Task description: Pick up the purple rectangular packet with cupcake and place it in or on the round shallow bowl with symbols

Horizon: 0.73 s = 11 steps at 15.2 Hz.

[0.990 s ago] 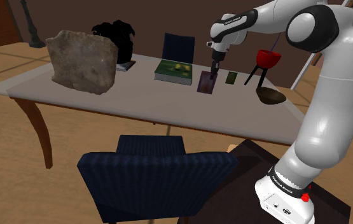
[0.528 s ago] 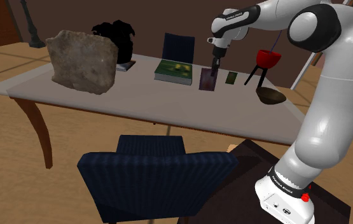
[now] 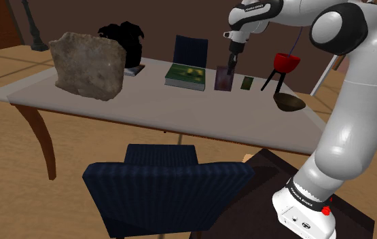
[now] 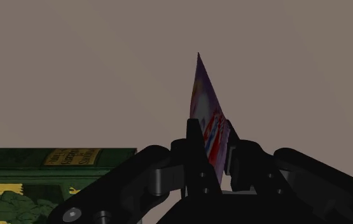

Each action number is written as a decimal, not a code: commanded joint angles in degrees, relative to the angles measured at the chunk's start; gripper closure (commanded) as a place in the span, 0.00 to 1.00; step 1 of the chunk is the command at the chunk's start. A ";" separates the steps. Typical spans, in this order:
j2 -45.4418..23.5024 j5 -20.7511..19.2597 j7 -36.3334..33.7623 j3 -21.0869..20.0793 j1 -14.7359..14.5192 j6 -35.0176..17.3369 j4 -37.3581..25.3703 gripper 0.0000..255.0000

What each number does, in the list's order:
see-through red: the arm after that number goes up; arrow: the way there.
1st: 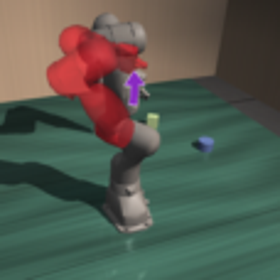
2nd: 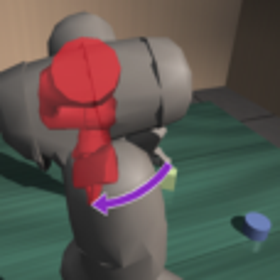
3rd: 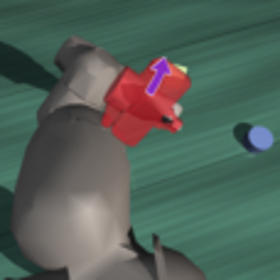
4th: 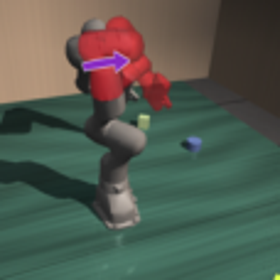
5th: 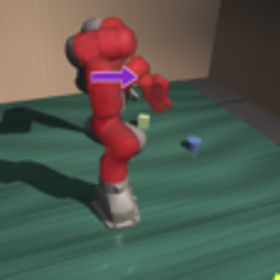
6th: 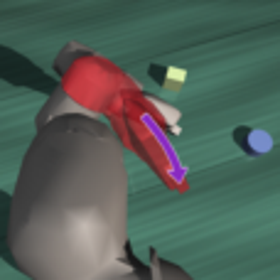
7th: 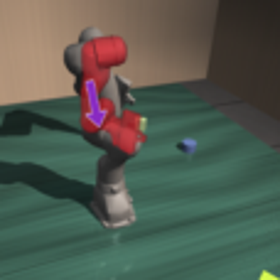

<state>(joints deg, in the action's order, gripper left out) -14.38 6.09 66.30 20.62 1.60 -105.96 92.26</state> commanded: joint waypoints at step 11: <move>-0.24 -0.05 -0.21 0.26 0.57 9.48 -9.71 1.00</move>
<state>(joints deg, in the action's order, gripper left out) -14.42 5.97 66.05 20.85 2.06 -97.28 83.52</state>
